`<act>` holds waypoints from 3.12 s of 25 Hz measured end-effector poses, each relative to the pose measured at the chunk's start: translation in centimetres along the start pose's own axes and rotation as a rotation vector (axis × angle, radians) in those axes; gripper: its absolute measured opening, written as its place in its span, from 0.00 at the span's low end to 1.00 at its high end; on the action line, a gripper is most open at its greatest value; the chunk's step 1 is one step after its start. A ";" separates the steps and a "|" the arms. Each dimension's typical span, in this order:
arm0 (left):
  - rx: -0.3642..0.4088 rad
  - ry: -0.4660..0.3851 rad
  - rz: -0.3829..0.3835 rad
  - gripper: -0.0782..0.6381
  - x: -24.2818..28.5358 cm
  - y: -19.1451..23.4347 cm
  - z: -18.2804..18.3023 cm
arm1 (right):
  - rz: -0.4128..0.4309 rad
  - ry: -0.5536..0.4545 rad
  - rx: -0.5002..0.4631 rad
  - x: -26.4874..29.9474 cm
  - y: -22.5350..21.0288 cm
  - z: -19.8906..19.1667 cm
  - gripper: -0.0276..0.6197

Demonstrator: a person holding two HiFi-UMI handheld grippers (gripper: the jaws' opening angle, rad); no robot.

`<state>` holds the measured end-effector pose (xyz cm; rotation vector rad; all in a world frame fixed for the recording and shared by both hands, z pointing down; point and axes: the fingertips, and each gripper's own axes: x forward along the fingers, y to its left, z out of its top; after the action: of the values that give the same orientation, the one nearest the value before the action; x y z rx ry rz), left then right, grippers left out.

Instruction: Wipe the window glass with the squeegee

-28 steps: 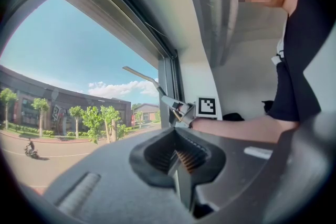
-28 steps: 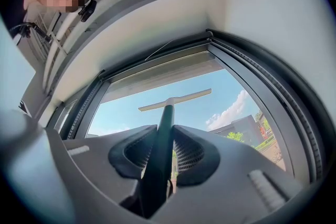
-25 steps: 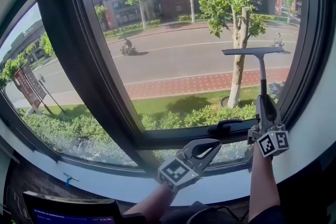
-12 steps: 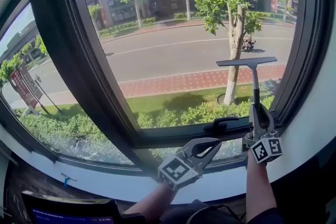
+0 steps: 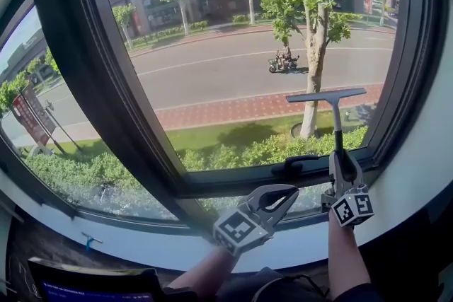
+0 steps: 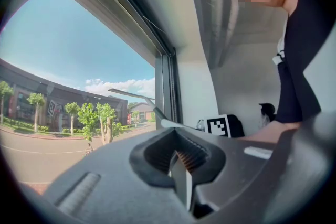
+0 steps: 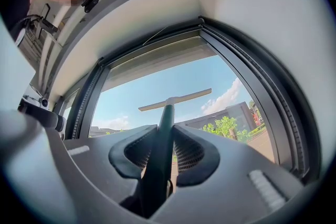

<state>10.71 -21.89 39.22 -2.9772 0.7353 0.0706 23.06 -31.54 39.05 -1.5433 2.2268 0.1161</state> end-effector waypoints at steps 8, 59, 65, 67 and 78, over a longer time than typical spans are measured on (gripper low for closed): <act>-0.011 0.005 -0.007 0.11 0.3 -0.6 -0.4 | -0.016 0.079 0.015 -1.9 -0.4 -2.9 0.19; -0.026 0.045 0.042 0.11 0.1 -1.2 -1.7 | -0.092 0.425 0.134 -9.5 -2.6 -17.1 0.19; -0.034 0.050 0.059 0.11 0.1 -1.5 -1.8 | -0.076 0.414 0.150 -9.3 -2.6 -16.9 0.19; -0.033 0.049 0.066 0.11 0.2 -1.6 -1.7 | -0.071 0.414 0.152 -9.3 -2.7 -16.8 0.19; -0.034 0.047 0.117 0.11 0.6 -3.0 -1.3 | 0.017 0.375 0.133 -9.4 -2.1 -13.3 0.20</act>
<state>12.73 -19.62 40.67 -2.9748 0.9235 0.0195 23.80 -28.20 55.06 -1.5755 2.4702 -0.3371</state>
